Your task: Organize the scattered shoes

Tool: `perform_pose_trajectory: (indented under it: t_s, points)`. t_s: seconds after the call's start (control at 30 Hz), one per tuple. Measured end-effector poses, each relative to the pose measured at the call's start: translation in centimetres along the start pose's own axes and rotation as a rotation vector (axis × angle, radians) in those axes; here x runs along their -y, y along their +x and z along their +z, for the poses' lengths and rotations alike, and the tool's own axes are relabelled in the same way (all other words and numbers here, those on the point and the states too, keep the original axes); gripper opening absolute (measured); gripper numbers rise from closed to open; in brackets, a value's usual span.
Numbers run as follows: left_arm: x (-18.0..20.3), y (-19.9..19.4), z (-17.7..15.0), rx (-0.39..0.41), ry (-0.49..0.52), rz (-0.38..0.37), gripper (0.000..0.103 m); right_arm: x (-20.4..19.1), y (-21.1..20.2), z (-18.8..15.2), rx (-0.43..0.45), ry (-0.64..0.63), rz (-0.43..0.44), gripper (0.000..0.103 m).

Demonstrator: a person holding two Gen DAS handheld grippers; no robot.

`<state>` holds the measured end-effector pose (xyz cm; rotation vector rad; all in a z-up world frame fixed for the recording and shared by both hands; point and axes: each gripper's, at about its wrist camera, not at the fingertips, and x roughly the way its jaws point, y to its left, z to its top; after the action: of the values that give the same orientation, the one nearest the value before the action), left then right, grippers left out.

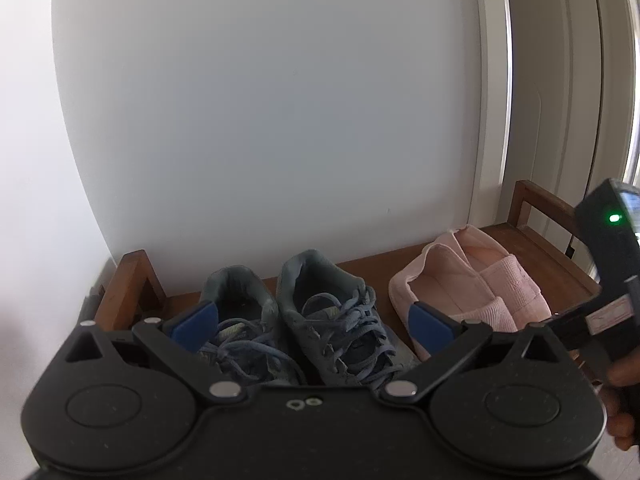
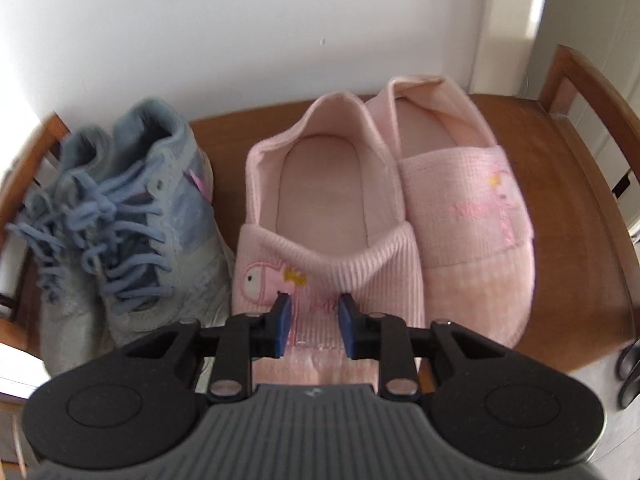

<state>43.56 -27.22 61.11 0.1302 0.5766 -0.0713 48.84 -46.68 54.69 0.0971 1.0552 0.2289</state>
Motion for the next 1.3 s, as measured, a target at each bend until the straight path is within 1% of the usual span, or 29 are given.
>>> perform_pose_trajectory:
  t_s: [0.07,0.1,0.13,0.23,0.33,0.4,0.43,0.5,0.57,0.63,0.67,0.73,0.8,0.9,0.97,1.0,1.03,1.1,1.13,1.2,1.23,1.3]
  points:
    - [0.3,-0.2,-0.8,-0.026,-0.009,-0.004,0.102,0.3,-1.5,-1.8,-0.037,-0.029,-0.018,0.030]
    - [0.4,-0.3,-1.4,-0.045,-0.014,-0.007,0.102,0.5,-1.8,-3.1,-0.084,-0.041,-0.021,0.030]
    - [0.6,-0.5,-1.9,-0.062,-0.018,-0.010,0.102,0.6,-1.6,-4.4,-0.138,-0.050,-0.013,0.030]
    - [1.0,-0.8,-2.6,-0.081,-0.023,-0.009,0.102,0.1,-0.3,-5.9,-0.193,-0.081,-0.013,0.030]
    - [1.1,-1.3,-3.0,-0.084,-0.019,0.005,0.102,-1.3,1.0,-5.4,-0.187,-0.091,-0.024,0.031]
    - [1.0,-1.5,-3.1,-0.083,-0.020,0.017,0.102,-1.6,1.8,-4.5,-0.162,-0.080,-0.042,0.031]
    - [0.9,-1.5,-3.1,-0.084,-0.021,0.021,0.102,-0.8,2.5,-4.3,-0.149,-0.081,-0.048,0.031]
    - [1.0,-1.6,-3.2,-0.095,-0.021,0.027,0.102,-0.5,2.7,-2.8,-0.129,-0.074,-0.043,0.031]
    - [1.2,-1.6,-3.3,-0.107,-0.014,0.027,0.102,-0.5,2.4,-2.6,-0.130,-0.064,-0.032,0.030]
    - [1.4,-1.9,-3.5,-0.108,-0.012,0.034,0.102,-0.6,1.8,-3.1,-0.137,-0.078,-0.041,0.033]
    - [1.6,-2.0,-3.6,-0.108,-0.016,0.035,0.102,-0.5,1.1,-3.9,-0.141,-0.079,-0.032,0.035]
    - [1.9,-2.3,-3.7,-0.107,-0.022,0.034,0.102,-0.3,-0.2,-5.5,-0.147,-0.074,-0.003,0.039]
    - [2.5,-2.8,-3.5,-0.106,-0.023,0.028,0.102,0.0,-1.5,-7.5,-0.160,-0.053,0.048,0.039]
    - [3.5,-3.8,-2.9,-0.087,-0.019,0.033,0.102,0.7,-3.2,-9.6,-0.138,-0.028,0.068,0.040]
    - [4.4,-4.4,-2.7,-0.089,-0.022,0.035,0.102,1.4,-5.1,-10.4,-0.105,0.000,0.084,0.045]
    - [4.8,-4.7,-2.7,-0.097,-0.030,0.033,0.102,1.9,-6.1,-11.0,-0.076,0.022,0.083,0.054]
    - [5.2,-4.9,-2.9,-0.108,-0.043,0.029,0.102,2.1,-6.4,-11.1,-0.052,0.032,0.073,0.065]
    - [5.7,-5.2,-3.2,-0.128,-0.056,0.026,0.102,2.6,-7.4,-11.2,-0.007,0.048,0.040,0.076]
    - [6.1,-5.4,-3.4,-0.142,-0.064,0.026,0.102,2.7,-8.2,-11.1,0.012,0.057,0.024,0.079]
    - [6.7,-6.0,-3.9,-0.163,-0.097,0.030,0.103,3.2,-9.7,-11.0,0.051,0.075,0.004,0.080]
    - [6.9,-6.4,-4.0,-0.173,-0.116,0.033,0.103,3.5,-10.1,-11.1,0.059,0.074,-0.004,0.082]
    - [7.2,-6.9,-4.3,-0.185,-0.116,0.030,0.103,4.0,-10.9,-11.3,0.070,0.069,-0.022,0.082]
